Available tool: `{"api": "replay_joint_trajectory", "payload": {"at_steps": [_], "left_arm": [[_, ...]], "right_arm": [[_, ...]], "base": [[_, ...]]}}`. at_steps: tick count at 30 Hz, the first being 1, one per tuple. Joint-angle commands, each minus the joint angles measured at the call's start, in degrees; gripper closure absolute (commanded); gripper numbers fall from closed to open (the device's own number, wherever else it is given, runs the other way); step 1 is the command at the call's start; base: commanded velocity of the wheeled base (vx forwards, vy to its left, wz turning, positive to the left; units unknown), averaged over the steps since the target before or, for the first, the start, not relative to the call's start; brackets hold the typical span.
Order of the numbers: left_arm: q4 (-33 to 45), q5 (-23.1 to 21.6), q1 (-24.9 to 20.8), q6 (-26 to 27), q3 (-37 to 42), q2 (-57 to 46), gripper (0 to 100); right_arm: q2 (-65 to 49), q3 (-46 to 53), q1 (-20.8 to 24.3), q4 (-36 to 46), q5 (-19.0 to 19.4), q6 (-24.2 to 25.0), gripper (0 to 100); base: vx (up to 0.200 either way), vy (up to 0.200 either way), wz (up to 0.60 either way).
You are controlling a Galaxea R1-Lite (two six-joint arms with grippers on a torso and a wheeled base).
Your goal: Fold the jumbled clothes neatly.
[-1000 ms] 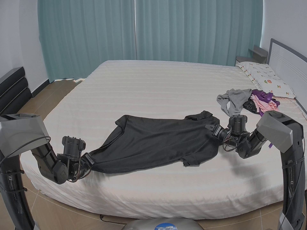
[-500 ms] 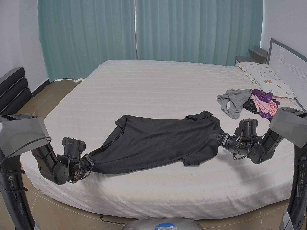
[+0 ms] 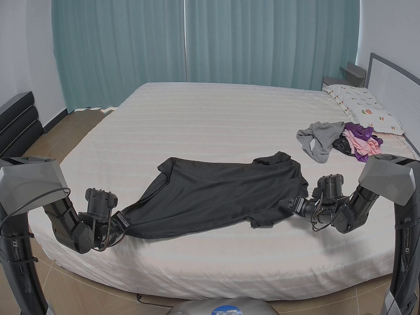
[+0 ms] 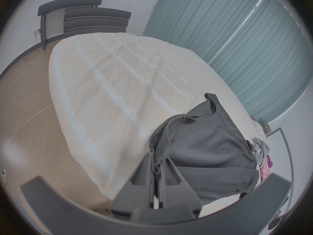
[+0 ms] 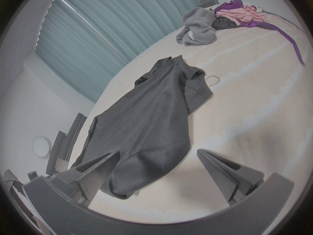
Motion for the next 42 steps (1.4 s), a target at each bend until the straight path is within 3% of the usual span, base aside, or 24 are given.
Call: {"api": "replay_joint_trajectory", "payload": {"at_steps": [1, 12, 30, 42], "left_arm": [[0.0, 0.0, 0.0, 0.0, 0.0, 0.0, 100], [0.0, -0.1, 0.0, 0.0, 0.1, 0.1, 100], [0.1, -0.1, -0.1, 0.5, 1.4, -1.3, 100], [0.7, -0.1, -0.6, 5.1, 6.0, -3.8, 100]], "right_arm": [[2.0, -0.6, 0.4, -0.2, 0.0, 0.0, 100], [5.0, -4.9, -0.7, -0.5, -0.2, 0.8, 100], [-21.6, 18.1, -7.8, 0.9, 2.1, 1.5, 100], [-30.5, 29.9, -8.8, 3.7, 2.1, -6.4, 100]], "base": [[0.0, 0.0, 0.0], [0.0, 0.0, 0.0], [0.0, 0.0, 0.0], [0.0, 0.0, 0.0]]}}
